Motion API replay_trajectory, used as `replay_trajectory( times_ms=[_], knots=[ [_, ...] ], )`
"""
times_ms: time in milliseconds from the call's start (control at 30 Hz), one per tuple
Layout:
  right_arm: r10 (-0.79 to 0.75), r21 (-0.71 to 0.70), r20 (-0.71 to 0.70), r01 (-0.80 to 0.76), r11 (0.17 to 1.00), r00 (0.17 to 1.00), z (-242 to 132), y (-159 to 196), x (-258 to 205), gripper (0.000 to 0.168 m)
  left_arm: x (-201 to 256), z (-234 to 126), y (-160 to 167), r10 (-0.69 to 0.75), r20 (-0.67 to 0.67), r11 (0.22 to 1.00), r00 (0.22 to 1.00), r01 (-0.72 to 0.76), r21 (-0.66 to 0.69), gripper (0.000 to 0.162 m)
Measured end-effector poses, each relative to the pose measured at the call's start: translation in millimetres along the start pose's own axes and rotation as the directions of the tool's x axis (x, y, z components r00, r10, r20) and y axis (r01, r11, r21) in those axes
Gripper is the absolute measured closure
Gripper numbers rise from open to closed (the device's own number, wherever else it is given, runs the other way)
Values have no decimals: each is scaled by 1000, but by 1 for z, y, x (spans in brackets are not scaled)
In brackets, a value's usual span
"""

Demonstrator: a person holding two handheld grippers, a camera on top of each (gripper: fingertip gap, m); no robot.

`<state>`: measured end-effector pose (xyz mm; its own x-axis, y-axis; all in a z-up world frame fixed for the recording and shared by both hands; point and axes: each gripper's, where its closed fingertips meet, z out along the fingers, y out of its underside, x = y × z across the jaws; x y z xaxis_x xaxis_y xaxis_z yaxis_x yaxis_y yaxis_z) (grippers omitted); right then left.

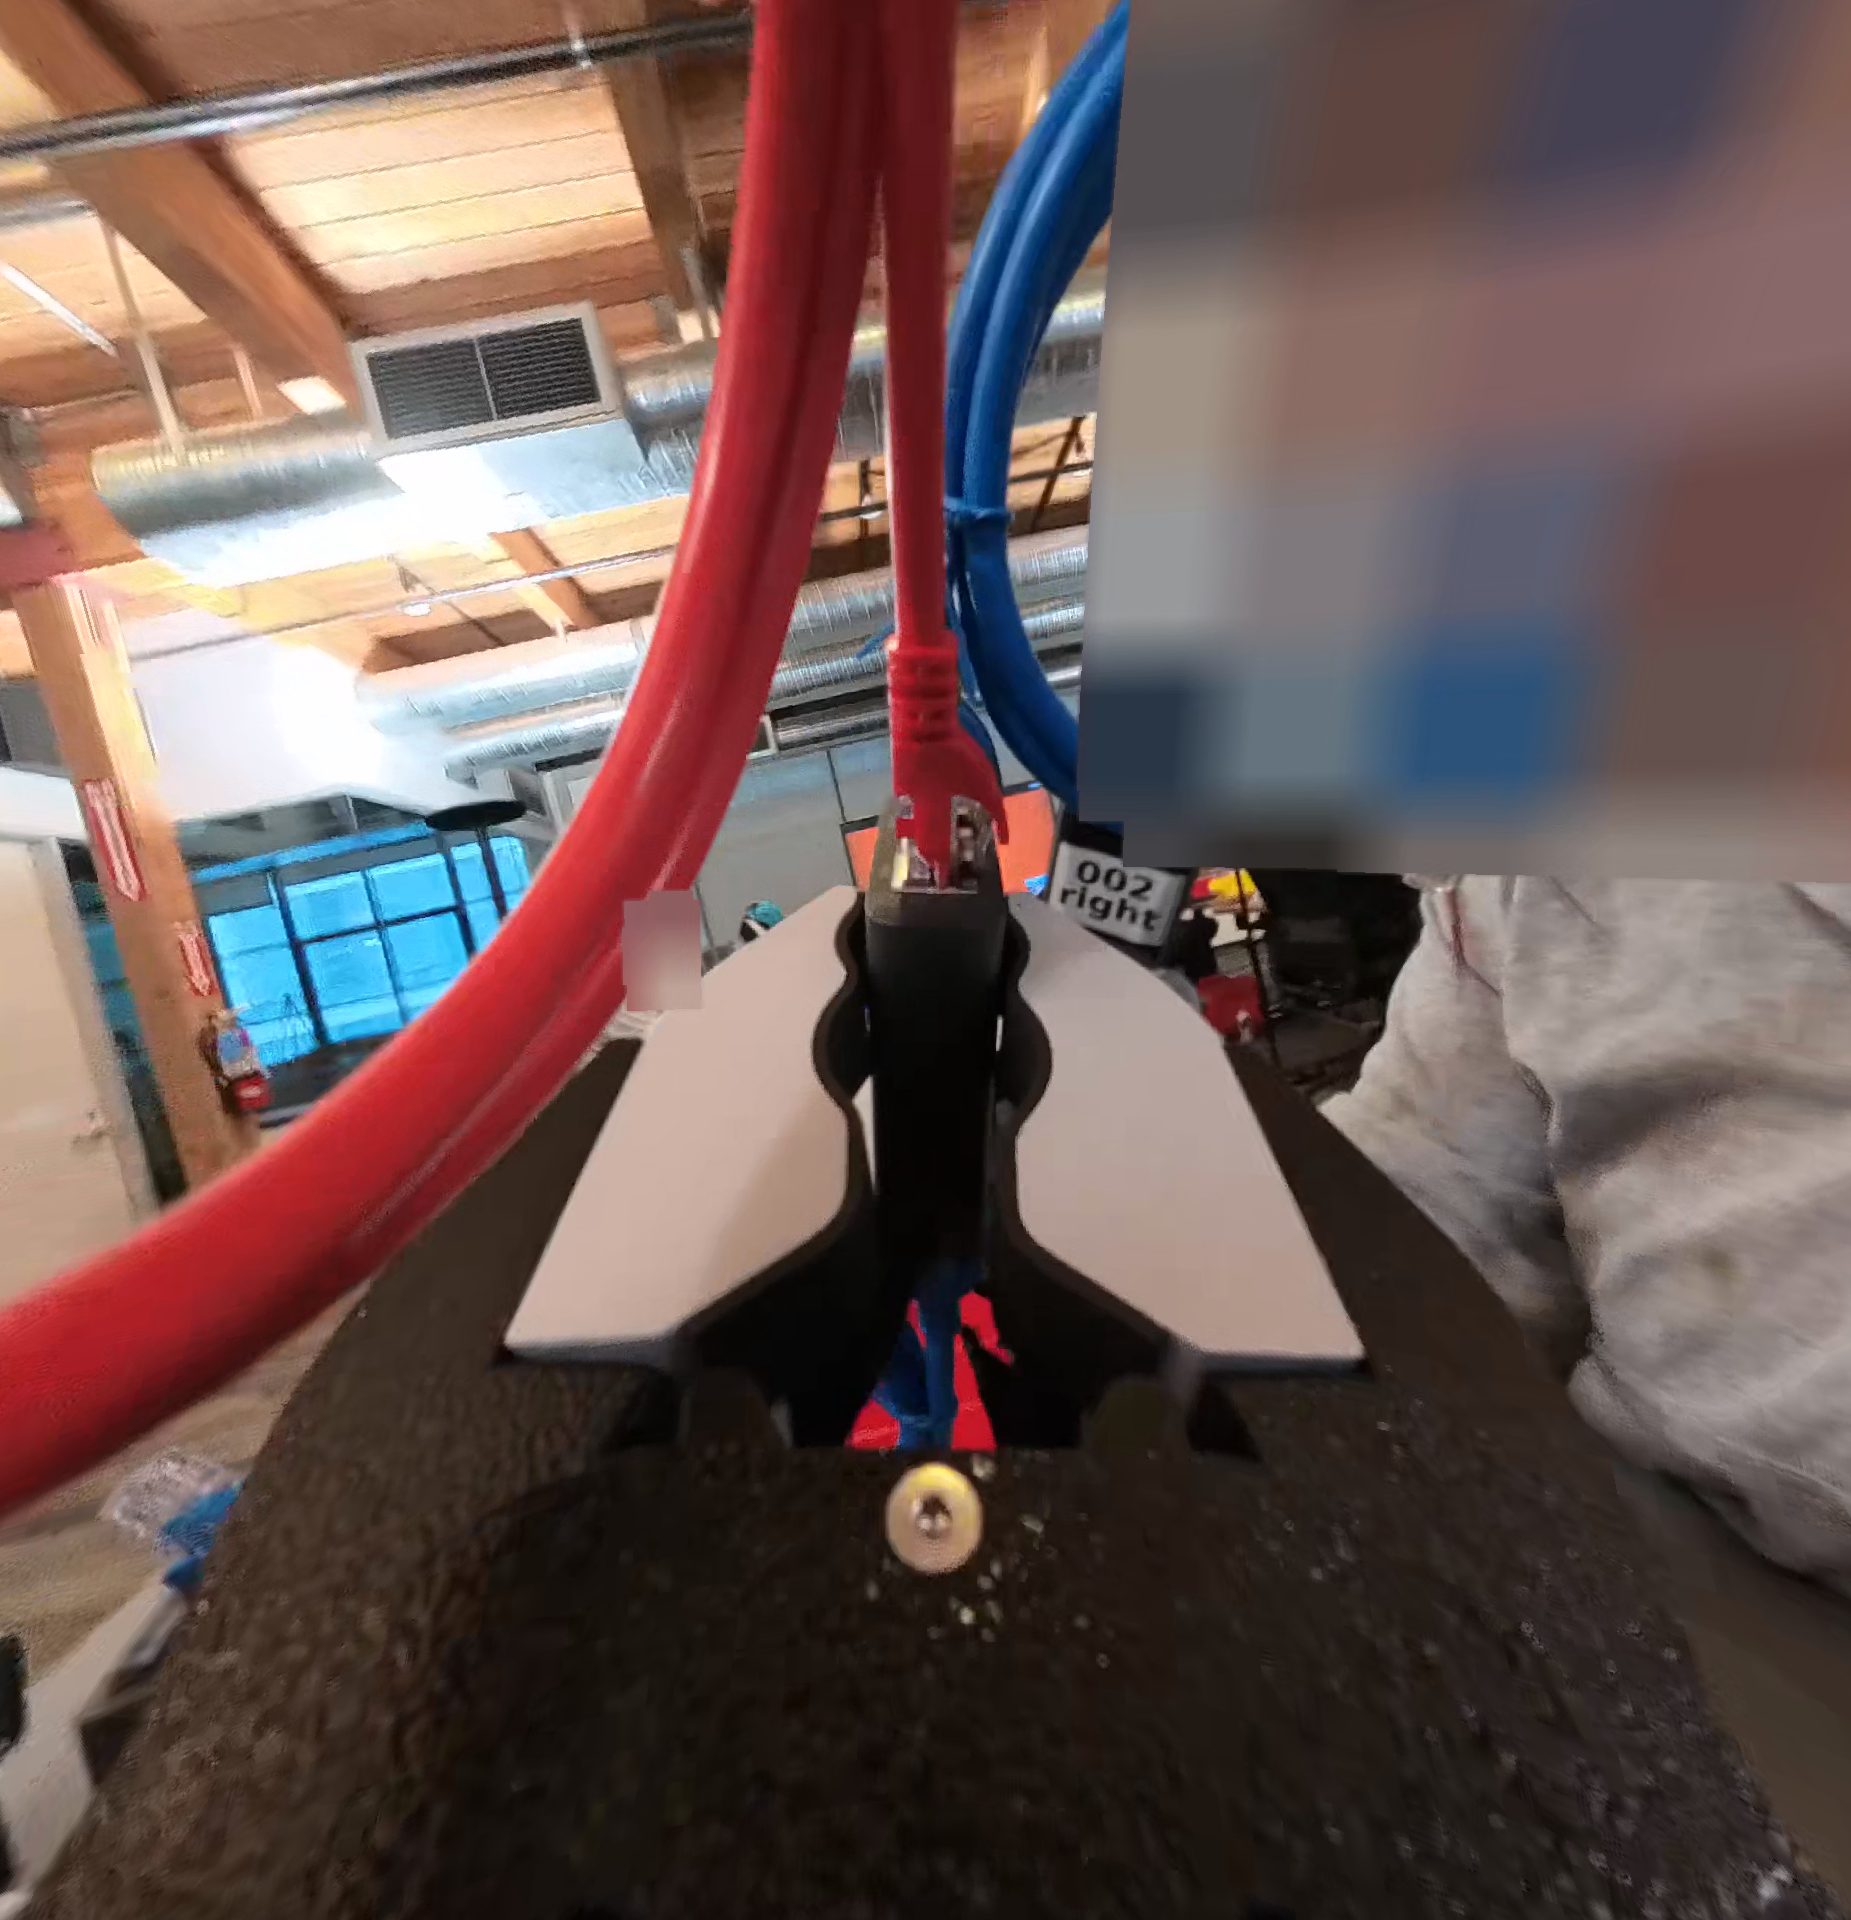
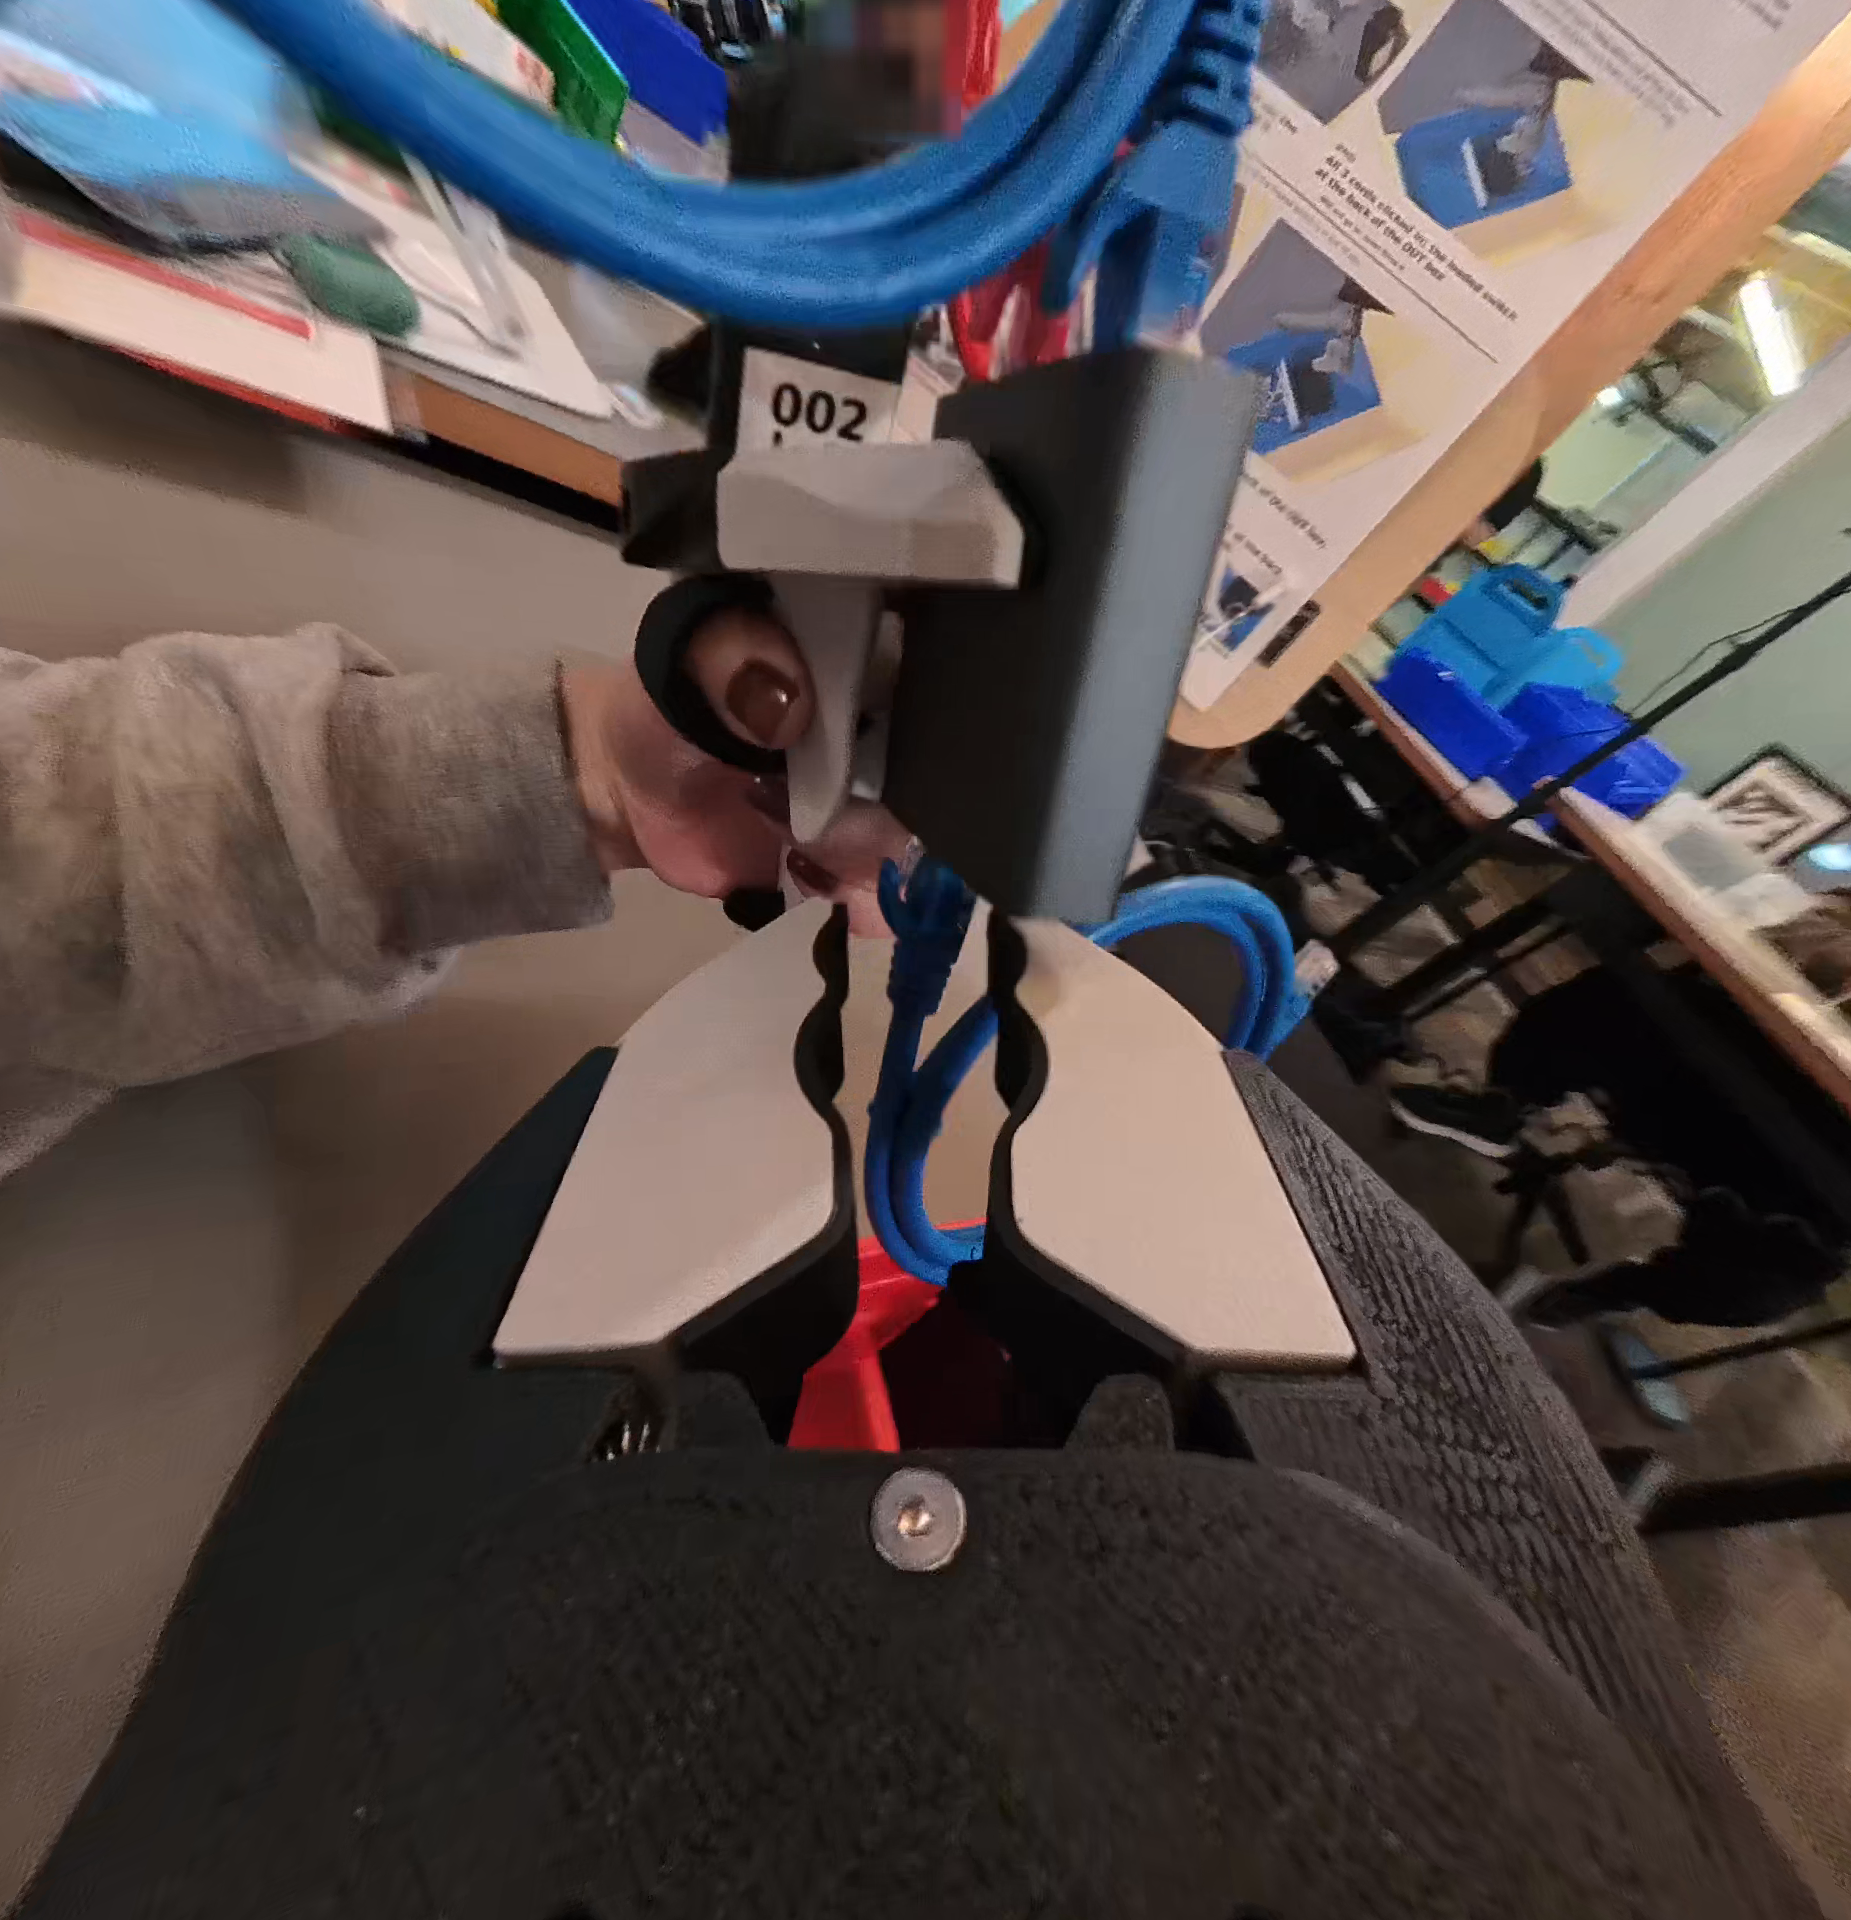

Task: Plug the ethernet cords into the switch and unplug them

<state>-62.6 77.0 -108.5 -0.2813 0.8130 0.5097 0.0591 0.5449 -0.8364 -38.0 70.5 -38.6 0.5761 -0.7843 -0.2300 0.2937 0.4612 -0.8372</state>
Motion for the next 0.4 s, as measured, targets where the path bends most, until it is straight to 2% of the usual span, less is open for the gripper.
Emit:
replay_trajectory(
  times_ms=[167, 233, 300, 400],
  knots=[
    [212, 89, 100, -221, 971, 972, -16, -3, 14, 137, -16, 0, -9, -199, 32, 976, 979, 195, 100, 141],
    [226, 109, 97, -236, 966, 969, -21, -4, 19, 138, -19, 2, -11, -241, 27, 961, 970, 235, 144, 141],
    [208, 139, 85, -218, 966, 975, -26, -10, 21, 137, -19, 6, -6, -270, 20, 956, 963, 265, 126, 141],
    [248, 158, 148, -270, 950, 958, -31, -19, 14, 139, -17, 11, -3, -291, -3, 950, 957, 289, 117, 142]
  ],
)
